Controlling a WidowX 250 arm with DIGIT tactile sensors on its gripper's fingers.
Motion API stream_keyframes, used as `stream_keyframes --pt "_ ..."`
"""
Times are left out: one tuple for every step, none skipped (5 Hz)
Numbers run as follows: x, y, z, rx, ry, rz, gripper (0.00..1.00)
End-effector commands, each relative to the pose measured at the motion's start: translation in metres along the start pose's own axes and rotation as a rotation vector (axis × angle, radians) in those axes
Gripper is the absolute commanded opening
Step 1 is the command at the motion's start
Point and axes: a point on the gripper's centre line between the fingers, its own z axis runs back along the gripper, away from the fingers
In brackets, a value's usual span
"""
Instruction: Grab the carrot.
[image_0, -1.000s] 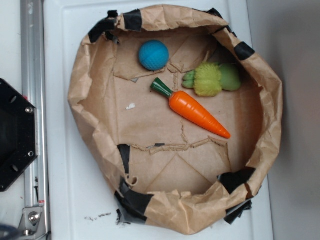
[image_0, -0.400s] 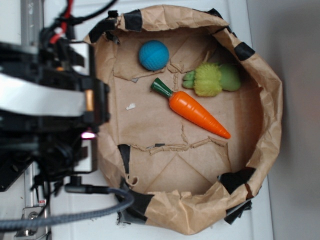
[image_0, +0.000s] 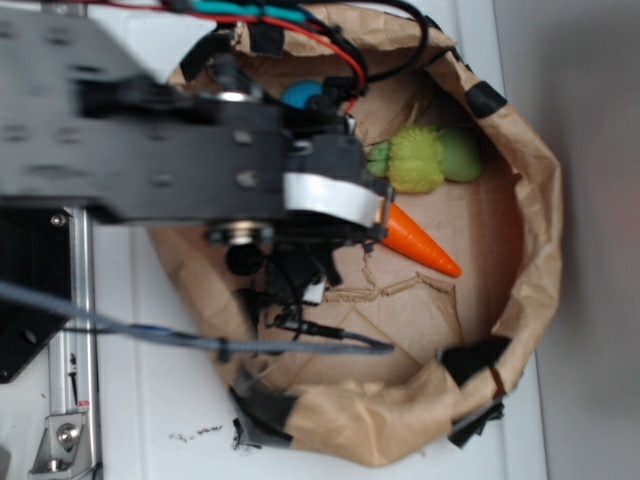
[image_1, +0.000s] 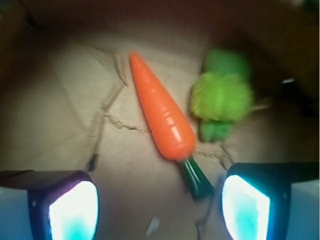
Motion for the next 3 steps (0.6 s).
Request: stream_keyframes --pt "0.035 -0.020 -0.045 -0.043 0.006 -0.159 1.00" --pt "0.038 -0.037 -0.053 -0.062 0.020 -0.216 1.00" --pt "0.044 -0.045 -0.047 -0.089 0.020 -0.212 0.00"
